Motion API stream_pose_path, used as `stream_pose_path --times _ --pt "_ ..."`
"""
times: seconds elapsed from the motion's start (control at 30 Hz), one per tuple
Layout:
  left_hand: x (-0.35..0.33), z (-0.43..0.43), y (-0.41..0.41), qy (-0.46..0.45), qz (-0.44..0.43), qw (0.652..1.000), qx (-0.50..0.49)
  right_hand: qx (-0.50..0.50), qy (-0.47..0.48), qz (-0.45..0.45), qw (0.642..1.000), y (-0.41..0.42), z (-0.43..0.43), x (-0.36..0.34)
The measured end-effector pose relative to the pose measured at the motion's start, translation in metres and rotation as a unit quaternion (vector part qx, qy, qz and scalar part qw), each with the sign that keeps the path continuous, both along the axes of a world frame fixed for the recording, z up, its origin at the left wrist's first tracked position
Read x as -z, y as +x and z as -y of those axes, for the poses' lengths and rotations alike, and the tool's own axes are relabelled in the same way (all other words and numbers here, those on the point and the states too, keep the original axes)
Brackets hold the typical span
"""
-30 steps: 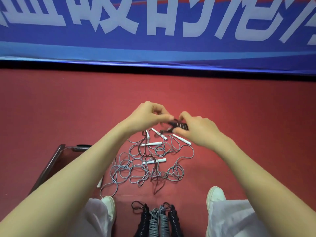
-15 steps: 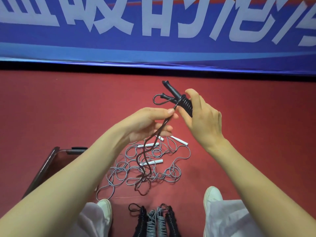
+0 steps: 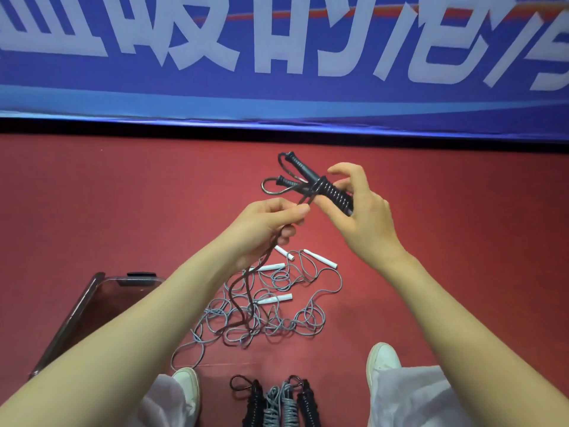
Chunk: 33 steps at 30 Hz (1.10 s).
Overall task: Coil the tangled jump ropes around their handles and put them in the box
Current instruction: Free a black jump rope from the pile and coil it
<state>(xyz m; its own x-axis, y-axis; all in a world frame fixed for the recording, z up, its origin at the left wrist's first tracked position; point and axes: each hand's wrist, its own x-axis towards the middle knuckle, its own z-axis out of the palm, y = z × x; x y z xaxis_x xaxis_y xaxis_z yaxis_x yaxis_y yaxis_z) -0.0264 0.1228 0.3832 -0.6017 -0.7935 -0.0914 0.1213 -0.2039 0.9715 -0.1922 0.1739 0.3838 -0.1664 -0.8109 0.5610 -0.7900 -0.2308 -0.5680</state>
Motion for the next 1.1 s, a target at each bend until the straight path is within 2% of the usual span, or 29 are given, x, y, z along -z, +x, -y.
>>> stream_pose_path --times 0.07,0.13,0.2,0.27,0.4,0.47,0.53,0.63,0.73,0.83,0.97,1.1 --pt "0.003 0.003 0.003 -0.025 -0.023 0.999 0.017 -0.087 0.051 0.114 0.988 -0.001 -0.005 -0.005" --pt "0.003 0.0 0.004 -0.042 -0.054 0.997 0.039 -0.153 0.073 0.219 0.961 0.002 -0.008 -0.006" --pt "0.003 -0.002 0.002 -0.05 -0.069 0.996 0.039 -0.179 0.089 0.313 0.928 0.007 -0.008 -0.006" --pt "0.001 -0.002 0.0 -0.05 -0.064 0.996 0.022 -0.177 0.112 0.355 0.911 0.008 -0.006 -0.007" --pt "0.004 0.005 0.001 -0.036 -0.029 0.999 -0.007 -0.151 0.163 0.364 0.905 0.012 -0.001 -0.004" --pt "0.008 0.003 -0.001 -0.041 -0.005 0.999 -0.011 -0.119 0.164 0.347 0.916 0.015 0.0 0.0" --pt "0.01 0.0 -0.003 -0.078 0.02 0.997 -0.005 -0.076 0.16 0.334 0.926 0.018 0.0 0.002" --pt "0.007 0.0 -0.005 -0.12 0.022 0.992 0.019 -0.049 0.155 0.357 0.92 0.018 -0.001 0.002" --pt "0.003 0.004 0.001 -0.137 0.067 0.987 0.045 -0.071 0.162 0.398 0.9 0.014 0.002 -0.002" --pt "0.004 0.01 0.01 -0.13 0.097 0.983 0.082 -0.073 0.162 0.394 0.902 0.002 0.006 -0.005" --pt "-0.002 0.021 0.024 -0.212 0.177 0.952 0.131 -0.079 0.178 0.375 0.906 -0.004 0.006 -0.006" --pt "0.0 0.031 0.034 -0.248 0.176 0.95 0.078 -0.204 0.249 0.35 0.88 0.003 -0.003 -0.013"
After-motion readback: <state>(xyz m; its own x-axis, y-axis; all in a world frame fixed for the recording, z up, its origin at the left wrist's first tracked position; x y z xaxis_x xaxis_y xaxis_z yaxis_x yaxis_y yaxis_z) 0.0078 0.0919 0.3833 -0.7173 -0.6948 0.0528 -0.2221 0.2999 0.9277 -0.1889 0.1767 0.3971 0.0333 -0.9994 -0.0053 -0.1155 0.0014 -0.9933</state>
